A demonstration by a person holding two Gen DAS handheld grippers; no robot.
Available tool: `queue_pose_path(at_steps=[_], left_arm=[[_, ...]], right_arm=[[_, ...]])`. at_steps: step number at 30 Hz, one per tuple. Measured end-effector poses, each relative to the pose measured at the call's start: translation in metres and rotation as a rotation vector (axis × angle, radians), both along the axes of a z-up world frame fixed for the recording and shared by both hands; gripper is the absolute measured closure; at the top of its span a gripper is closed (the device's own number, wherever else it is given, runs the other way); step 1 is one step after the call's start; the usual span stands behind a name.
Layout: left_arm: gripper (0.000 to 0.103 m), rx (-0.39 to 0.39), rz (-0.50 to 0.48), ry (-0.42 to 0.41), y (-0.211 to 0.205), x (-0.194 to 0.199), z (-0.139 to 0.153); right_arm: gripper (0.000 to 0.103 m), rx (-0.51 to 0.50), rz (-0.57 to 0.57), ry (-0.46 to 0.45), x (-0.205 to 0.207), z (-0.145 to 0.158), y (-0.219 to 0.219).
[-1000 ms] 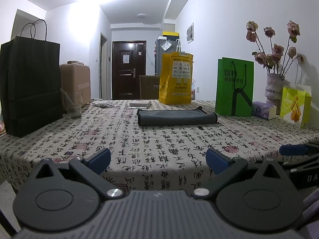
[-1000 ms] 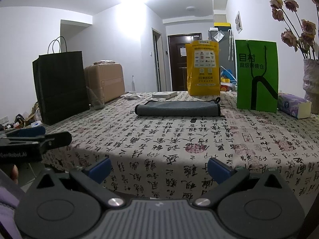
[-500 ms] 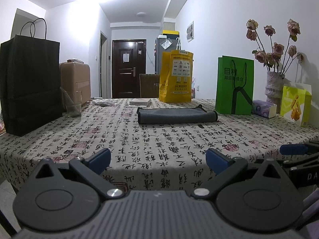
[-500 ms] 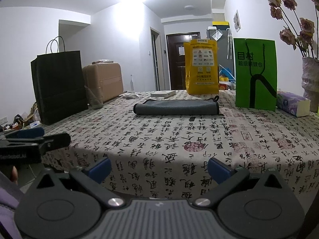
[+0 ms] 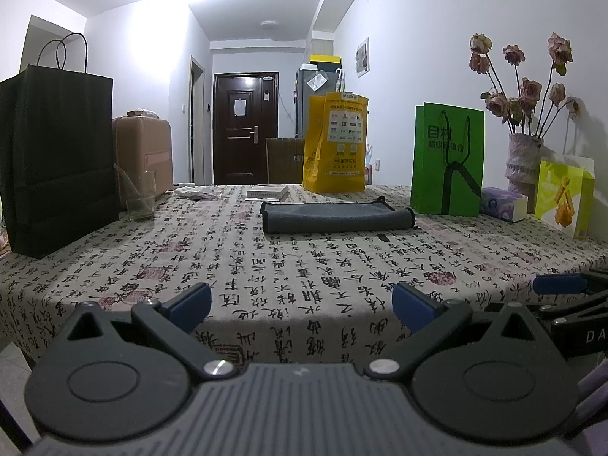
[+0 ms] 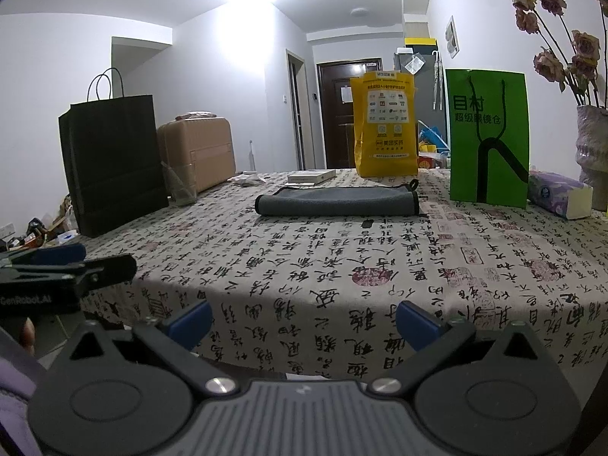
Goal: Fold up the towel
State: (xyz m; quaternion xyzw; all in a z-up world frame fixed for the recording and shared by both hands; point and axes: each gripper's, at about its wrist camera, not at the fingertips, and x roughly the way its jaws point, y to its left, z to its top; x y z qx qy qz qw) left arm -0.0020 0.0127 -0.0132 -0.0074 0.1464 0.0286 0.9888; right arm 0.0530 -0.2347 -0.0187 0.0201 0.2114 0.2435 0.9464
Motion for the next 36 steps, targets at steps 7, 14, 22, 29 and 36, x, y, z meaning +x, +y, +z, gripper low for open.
queue_pose_path(at_steps=[7, 14, 22, 29, 36], left_arm=[[0.000, 0.002, 0.000, 0.008, -0.0005, 0.0013, -0.0013], [0.000, 0.004, 0.002, 0.018, -0.0001, 0.0023, -0.0010], [0.000, 0.006, 0.003, 0.024, -0.0003, 0.0031, -0.0011], [0.000, 0.007, 0.006, 0.035, -0.0010, 0.0046, -0.0026], [0.000, 0.011, 0.009, 0.055, -0.0006, 0.0082, -0.0056]], right_arm=[[0.000, 0.001, -0.002, 0.008, 0.0005, -0.0015, 0.0008], [0.000, 0.002, -0.004, 0.016, 0.0020, -0.0024, 0.0007], [0.000, 0.003, -0.011, 0.024, 0.0035, -0.0033, -0.0003], [0.000, 0.003, -0.013, 0.034, 0.0046, -0.0046, -0.0013], [0.000, -0.001, -0.008, 0.046, 0.0067, -0.0072, 0.0001]])
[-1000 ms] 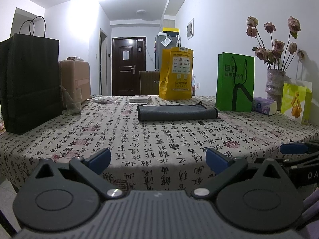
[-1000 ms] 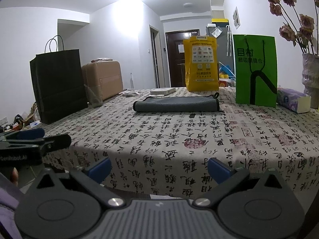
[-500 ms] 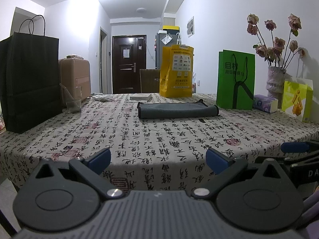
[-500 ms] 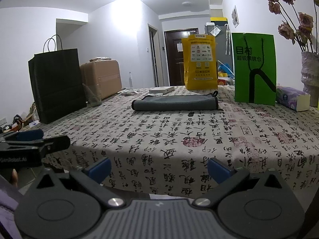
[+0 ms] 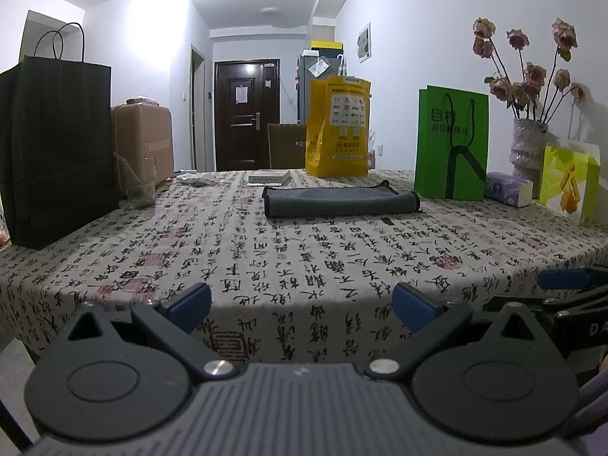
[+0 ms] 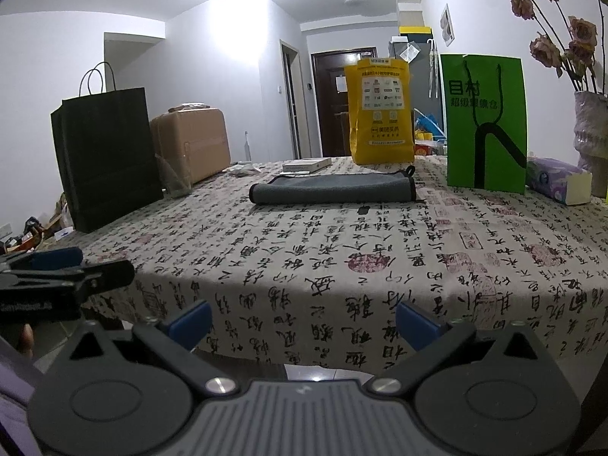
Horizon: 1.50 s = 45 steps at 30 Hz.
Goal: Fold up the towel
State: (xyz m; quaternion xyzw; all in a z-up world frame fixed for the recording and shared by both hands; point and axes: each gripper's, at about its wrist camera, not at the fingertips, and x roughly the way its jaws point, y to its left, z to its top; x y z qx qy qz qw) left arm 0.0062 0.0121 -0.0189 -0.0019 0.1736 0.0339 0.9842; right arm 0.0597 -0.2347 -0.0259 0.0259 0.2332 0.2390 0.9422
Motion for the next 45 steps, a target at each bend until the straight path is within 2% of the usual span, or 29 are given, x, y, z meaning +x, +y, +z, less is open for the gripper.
queue_pose_path(at_steps=[20, 45], left_arm=[[0.000, 0.005, 0.011, 0.057, 0.000, 0.011, -0.005], [0.000, 0.010, 0.018, 0.086, 0.000, 0.025, -0.016]], right_arm=[[0.000, -0.014, 0.009, 0.024, 0.008, -0.007, 0.004], [0.000, -0.036, -0.007, 0.050, 0.018, -0.018, 0.011]])
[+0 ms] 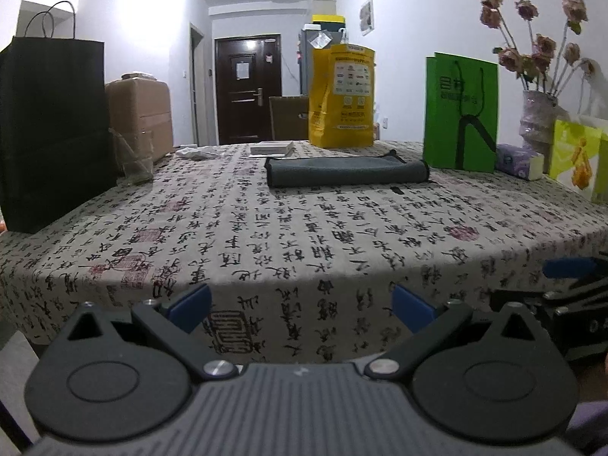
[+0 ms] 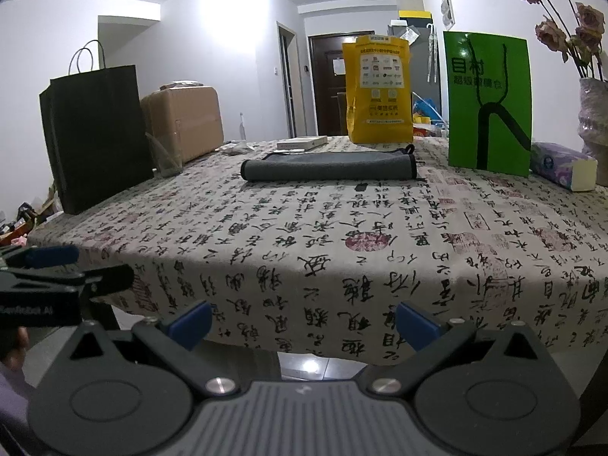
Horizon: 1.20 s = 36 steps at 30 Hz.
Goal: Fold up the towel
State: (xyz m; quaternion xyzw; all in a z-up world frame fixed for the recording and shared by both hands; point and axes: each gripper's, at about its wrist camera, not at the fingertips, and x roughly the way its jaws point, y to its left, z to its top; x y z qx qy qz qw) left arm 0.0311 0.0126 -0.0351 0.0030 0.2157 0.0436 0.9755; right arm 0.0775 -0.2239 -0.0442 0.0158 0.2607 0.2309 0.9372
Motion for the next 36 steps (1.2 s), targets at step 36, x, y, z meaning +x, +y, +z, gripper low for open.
queue_pose_path(at_steps=[36], left_arm=[[0.000, -0.072, 0.458, 0.114, 0.152, 0.289, 0.024]], right_arm=[[0.000, -0.102, -0.441, -0.010, 0.303, 0.019, -0.078]])
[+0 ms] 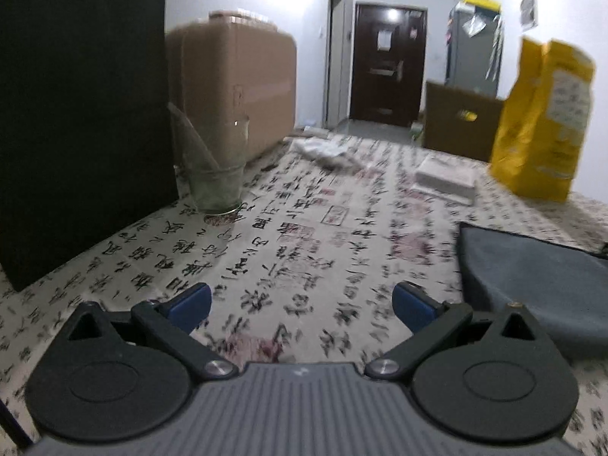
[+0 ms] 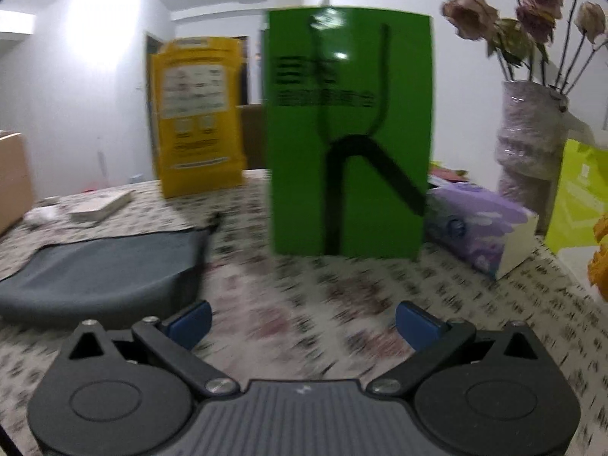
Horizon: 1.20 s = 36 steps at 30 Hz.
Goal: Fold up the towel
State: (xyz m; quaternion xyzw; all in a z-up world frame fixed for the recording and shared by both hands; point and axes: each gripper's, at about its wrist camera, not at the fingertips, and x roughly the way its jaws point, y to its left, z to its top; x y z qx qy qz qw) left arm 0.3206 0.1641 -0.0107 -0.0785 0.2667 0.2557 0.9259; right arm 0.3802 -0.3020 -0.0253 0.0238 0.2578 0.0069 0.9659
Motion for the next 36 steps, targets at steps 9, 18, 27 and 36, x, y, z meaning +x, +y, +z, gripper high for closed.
queue_pose_path(at_steps=[9, 18, 27, 36], left_arm=[[0.000, -0.067, 0.019, 0.055, 0.031, 0.050, -0.011], [0.000, -0.081, 0.037, 0.128, 0.039, 0.062, -0.030], [0.000, -0.065, 0.005, 0.135, 0.033, 0.065, -0.032], [0.000, -0.066, 0.005, 0.130, 0.033, 0.063, -0.032]], right_arm=[[0.000, 0.037, -0.135, 0.040, 0.046, -0.019, -0.039], [0.000, -0.019, -0.129, 0.110, 0.053, -0.029, -0.030], [0.000, 0.002, -0.167, 0.126, 0.056, -0.031, -0.036], [0.000, 0.039, -0.188, 0.111, 0.053, -0.030, -0.041]])
